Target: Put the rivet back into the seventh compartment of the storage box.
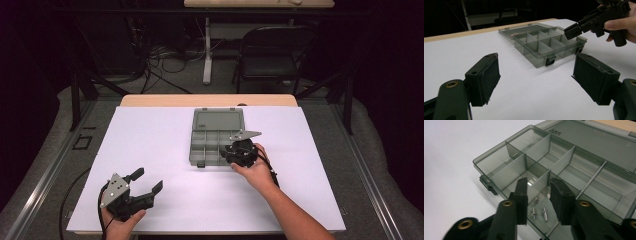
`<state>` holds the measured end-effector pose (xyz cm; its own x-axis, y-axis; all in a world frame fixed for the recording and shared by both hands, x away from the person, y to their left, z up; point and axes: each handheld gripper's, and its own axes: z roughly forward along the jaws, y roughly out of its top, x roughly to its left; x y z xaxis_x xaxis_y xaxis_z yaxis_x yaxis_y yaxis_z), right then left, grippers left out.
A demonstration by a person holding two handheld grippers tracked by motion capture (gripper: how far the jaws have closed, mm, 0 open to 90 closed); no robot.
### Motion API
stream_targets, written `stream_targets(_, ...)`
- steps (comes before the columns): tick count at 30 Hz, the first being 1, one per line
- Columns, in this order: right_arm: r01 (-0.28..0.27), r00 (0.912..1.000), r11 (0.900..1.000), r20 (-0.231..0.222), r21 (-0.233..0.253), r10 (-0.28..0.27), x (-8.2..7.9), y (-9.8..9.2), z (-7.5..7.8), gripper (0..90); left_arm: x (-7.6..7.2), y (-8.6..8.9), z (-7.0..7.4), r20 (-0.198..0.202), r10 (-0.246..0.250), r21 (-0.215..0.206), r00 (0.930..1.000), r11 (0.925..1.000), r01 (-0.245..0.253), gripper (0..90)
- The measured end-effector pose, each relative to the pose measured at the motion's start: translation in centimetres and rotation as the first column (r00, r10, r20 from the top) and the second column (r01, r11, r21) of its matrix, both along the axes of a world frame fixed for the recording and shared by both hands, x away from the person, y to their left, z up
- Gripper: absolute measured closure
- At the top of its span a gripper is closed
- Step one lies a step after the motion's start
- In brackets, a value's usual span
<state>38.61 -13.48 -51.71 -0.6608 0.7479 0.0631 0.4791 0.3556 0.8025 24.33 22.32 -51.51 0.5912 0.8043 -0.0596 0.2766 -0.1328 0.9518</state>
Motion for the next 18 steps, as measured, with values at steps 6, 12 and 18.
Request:
stream_targets(6,-0.012,0.9989,1.000,0.046,0.024,0.011,-1.2,-0.6,1.2,45.8,0.0,0.0,0.0,-0.001,0.001,-0.001,1.0000,1.0000,-0.001,20.8)
stream_targets(12,-0.033,0.9942,0.998,0.104,0.049,0.028,-3.0,-1.0,1.9,36.7,0.0,-0.1,-0.1,0.002,0.002,0.001,1.0000,1.0000,-0.002,20.8)
stream_targets(18,-0.037,0.9881,0.999,0.150,0.038,0.031,-5.0,-2.1,2.1,36.2,0.0,-0.1,-0.1,0.001,0.005,-0.001,1.0000,1.0000,-0.005,20.8)
